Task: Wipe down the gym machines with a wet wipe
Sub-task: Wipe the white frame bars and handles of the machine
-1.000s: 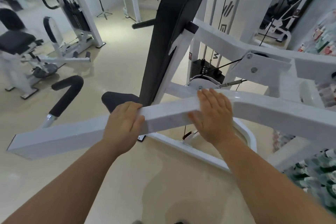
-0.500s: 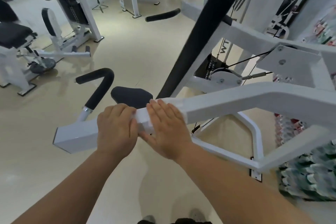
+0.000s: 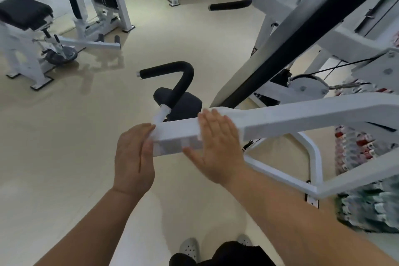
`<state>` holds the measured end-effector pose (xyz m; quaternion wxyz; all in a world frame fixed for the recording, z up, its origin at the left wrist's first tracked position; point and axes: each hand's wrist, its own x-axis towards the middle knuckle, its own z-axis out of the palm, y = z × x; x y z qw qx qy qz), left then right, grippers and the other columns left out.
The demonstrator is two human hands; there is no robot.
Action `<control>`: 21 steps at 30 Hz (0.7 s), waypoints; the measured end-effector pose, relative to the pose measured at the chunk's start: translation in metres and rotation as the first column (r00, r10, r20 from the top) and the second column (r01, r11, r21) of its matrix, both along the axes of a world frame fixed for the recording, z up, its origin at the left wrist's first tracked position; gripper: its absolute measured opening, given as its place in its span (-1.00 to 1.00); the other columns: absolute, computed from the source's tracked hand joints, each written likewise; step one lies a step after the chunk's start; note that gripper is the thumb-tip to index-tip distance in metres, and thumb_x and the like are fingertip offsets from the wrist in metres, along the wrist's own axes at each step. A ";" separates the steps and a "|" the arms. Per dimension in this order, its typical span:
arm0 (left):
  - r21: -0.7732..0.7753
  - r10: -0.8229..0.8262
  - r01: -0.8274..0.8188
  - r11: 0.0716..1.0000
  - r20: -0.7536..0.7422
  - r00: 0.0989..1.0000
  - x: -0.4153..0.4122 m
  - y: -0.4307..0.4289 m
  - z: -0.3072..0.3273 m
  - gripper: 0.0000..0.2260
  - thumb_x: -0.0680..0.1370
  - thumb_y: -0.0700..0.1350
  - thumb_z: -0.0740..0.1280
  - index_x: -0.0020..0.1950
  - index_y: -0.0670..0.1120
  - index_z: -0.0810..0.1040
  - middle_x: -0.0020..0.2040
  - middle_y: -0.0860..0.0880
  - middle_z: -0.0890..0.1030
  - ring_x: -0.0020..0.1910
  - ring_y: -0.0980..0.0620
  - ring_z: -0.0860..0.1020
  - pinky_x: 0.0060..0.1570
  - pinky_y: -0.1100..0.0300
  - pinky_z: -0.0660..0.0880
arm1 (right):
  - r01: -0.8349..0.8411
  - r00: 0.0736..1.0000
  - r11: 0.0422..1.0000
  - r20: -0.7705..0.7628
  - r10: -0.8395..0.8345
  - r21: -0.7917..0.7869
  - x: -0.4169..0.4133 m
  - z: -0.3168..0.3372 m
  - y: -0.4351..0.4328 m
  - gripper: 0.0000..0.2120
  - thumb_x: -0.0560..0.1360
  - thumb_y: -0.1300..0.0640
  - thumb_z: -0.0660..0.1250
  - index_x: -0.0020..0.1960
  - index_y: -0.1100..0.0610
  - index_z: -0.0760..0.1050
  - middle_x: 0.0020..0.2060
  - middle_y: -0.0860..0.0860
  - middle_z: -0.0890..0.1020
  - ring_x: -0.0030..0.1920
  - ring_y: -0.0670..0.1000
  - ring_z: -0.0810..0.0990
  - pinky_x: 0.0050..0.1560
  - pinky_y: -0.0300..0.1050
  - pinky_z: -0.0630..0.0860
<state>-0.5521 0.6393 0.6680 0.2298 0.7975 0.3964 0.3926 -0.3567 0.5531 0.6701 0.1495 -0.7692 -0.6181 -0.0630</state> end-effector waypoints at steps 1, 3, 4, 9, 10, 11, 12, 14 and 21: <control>-0.063 0.002 0.003 0.998 0.079 0.997 -0.003 -0.001 0.002 -0.57 0.65 -0.02 0.04 0.29 -0.22 0.56 0.23 -0.10 0.58 0.19 -0.05 0.51 0.26 0.17 0.36 | -0.078 0.997 0.996 0.001 0.078 -0.032 -0.028 0.002 0.011 -0.14 0.59 -0.40 -0.07 0.61 0.23 0.18 0.60 0.16 0.22 0.62 0.16 0.13 0.61 0.12 -0.04; -0.166 0.048 -0.012 0.986 0.215 0.976 -0.008 -0.001 0.007 -0.56 0.64 0.01 0.02 0.29 -0.19 0.55 0.19 -0.04 0.59 0.19 0.07 0.53 0.23 0.20 0.42 | -0.200 0.979 0.973 0.024 0.204 -0.112 -0.071 0.005 0.030 -0.14 0.57 -0.38 -0.09 0.65 0.20 0.05 0.64 0.13 0.08 0.65 0.12 -0.01 0.62 0.06 -0.16; -0.184 0.070 -0.023 0.983 0.256 0.964 -0.011 0.000 0.008 -0.57 0.64 0.01 0.02 0.27 -0.17 0.55 0.17 0.00 0.60 0.19 0.14 0.54 0.23 0.23 0.43 | -0.242 0.966 0.958 0.053 0.252 -0.151 -0.082 0.006 0.036 -0.15 0.56 -0.35 -0.10 0.66 0.18 0.00 0.65 0.11 0.02 0.65 0.10 -0.06 0.62 0.05 -0.19; -0.271 0.106 -0.010 0.963 0.342 0.934 -0.019 0.001 -0.004 -0.65 0.65 0.01 0.00 0.22 0.04 0.56 0.13 0.19 0.62 0.14 0.12 0.60 0.19 0.02 0.52 | -0.261 0.944 0.956 0.174 0.282 -0.132 -0.048 -0.002 0.028 -0.23 0.62 -0.33 0.06 0.66 0.13 0.07 0.64 0.05 0.11 0.64 0.08 0.02 0.61 0.09 -0.01; -0.295 0.114 -0.009 0.955 0.341 0.933 -0.020 0.000 -0.007 -0.63 0.65 0.02 0.00 0.22 0.06 0.56 0.13 0.19 0.63 0.15 0.11 0.61 0.19 -0.04 0.53 | -0.193 0.963 0.978 0.176 0.204 -0.078 -0.031 -0.004 0.019 -0.22 0.61 -0.34 0.12 0.64 0.14 0.14 0.63 0.07 0.19 0.63 0.10 0.09 0.60 0.11 0.03; -0.311 0.114 -0.005 0.950 0.335 0.935 -0.022 -0.002 -0.009 -0.62 0.64 0.03 -0.01 0.22 0.07 0.57 0.14 0.20 0.63 0.17 0.10 0.60 0.20 -0.06 0.52 | -0.113 0.977 0.993 0.177 0.115 -0.022 -0.015 -0.007 0.010 -0.21 0.59 -0.36 0.15 0.61 0.16 0.21 0.60 0.08 0.26 0.61 0.13 0.17 0.59 0.13 0.08; -0.317 0.104 0.007 0.948 0.331 0.938 -0.023 -0.004 -0.010 -0.61 0.64 0.02 -0.02 0.23 0.08 0.58 0.16 0.20 0.63 0.19 0.11 0.59 0.21 -0.04 0.51 | -0.047 0.983 0.999 0.177 0.043 0.022 -0.002 -0.008 0.002 -0.20 0.58 -0.37 0.16 0.59 0.18 0.25 0.57 0.10 0.31 0.59 0.15 0.22 0.58 0.16 0.11; -0.331 0.078 0.039 0.943 0.333 0.940 -0.027 -0.006 -0.012 -0.58 0.63 0.02 -0.02 0.26 0.04 0.59 0.20 0.17 0.63 0.24 0.13 0.56 0.23 0.03 0.49 | 0.042 0.987 0.998 0.153 -0.050 0.052 0.008 -0.010 -0.005 -0.18 0.57 -0.39 0.14 0.57 0.20 0.27 0.55 0.12 0.34 0.57 0.19 0.26 0.57 0.20 0.11; -0.388 0.096 0.043 0.921 0.332 0.938 -0.029 -0.002 -0.001 -0.57 0.61 0.05 0.00 0.20 0.03 0.63 0.19 0.15 0.64 0.24 0.17 0.54 0.25 0.11 0.46 | -0.224 0.960 0.969 0.149 0.237 -0.101 -0.091 -0.014 0.032 -0.16 0.59 -0.33 0.06 0.66 0.20 0.00 0.65 0.11 0.03 0.65 0.17 -0.06 0.60 0.14 -0.16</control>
